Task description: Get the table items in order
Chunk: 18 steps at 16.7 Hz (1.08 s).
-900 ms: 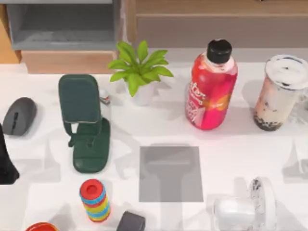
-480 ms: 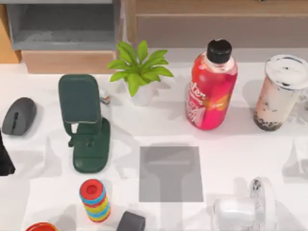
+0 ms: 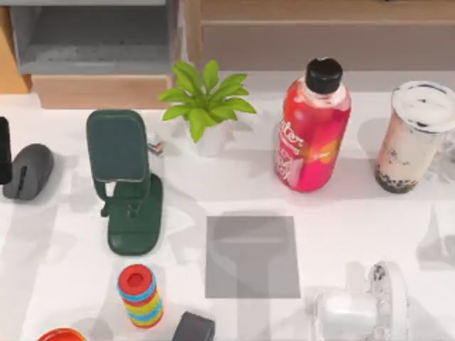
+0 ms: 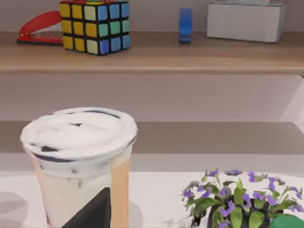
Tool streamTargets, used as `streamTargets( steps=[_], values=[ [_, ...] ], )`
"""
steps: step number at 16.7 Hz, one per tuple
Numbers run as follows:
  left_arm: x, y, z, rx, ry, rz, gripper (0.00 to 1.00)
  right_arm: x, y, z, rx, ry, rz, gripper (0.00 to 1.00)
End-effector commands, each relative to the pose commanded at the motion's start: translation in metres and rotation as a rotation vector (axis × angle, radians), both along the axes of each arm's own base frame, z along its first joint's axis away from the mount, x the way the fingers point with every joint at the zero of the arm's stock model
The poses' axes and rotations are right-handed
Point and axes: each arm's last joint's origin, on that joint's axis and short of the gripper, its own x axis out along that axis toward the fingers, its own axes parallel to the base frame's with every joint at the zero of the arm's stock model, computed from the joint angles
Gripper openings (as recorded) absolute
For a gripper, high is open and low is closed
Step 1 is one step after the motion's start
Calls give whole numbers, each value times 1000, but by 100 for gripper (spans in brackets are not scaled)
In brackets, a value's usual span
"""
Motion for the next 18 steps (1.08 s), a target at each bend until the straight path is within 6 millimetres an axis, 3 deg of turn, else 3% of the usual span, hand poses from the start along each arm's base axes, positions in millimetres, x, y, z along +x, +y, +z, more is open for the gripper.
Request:
streamTargets(
  steps=[3,5,10,14,18],
  values=[
    [60,3,10,13,246,-12,100,0,0,0,0,0,0,100],
    [102,5,5,19,405,-22,100,0,0,0,0,0,0,100],
    [189,9,-39,24,737,-48,100,0,0,0,0,0,0,100],
    [223,12,-73,22,895,-63,100,0,0,0,0,0,0,100],
    [230,12,-81,22,932,-67,100,0,0,0,0,0,0,100]
  ],
)
